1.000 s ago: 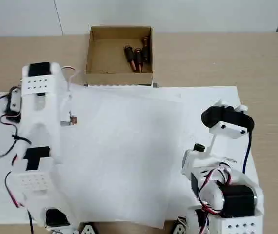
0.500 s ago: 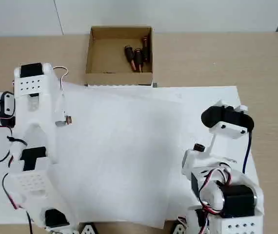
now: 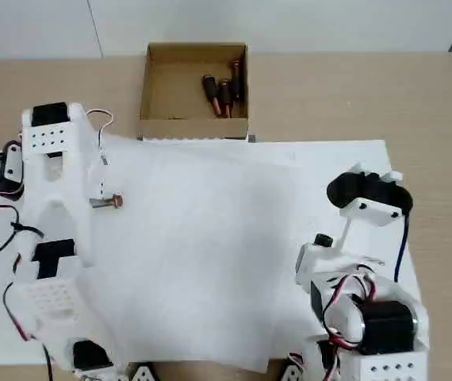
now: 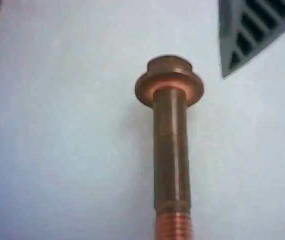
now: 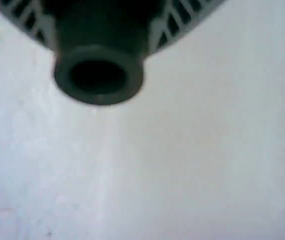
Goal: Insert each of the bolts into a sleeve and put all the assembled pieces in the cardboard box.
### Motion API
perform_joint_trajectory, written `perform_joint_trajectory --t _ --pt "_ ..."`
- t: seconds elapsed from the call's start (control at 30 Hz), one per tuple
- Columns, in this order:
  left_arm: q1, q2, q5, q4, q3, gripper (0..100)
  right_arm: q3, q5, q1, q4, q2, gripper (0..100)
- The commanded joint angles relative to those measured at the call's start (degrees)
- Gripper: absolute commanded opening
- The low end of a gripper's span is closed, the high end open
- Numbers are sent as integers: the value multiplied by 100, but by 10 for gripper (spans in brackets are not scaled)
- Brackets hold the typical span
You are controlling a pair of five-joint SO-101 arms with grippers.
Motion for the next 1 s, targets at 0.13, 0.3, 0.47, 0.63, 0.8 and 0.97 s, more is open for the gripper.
perform_joint_trajectory --t 0.13,0.3,0.47,0.63,0.8,0.97 --pt "-44 -105 -2092 88 -277 299 -44 -18 -4 -119 -40 2" --pt "-53 -114 -3719 97 -286 299 -44 -18 -4 -119 -40 2" --pt "-70 -114 -4949 167 -347 299 -44 -18 -4 -119 -40 2" --pt "-62 -114 -6497 176 -347 298 -44 176 -4 -119 -40 2" --pt "-158 -114 -8316 176 -347 298 -44 334 -4 -119 -40 2" --pt "-193 -114 -9758 176 -347 298 -44 343 -4 -127 -40 2"
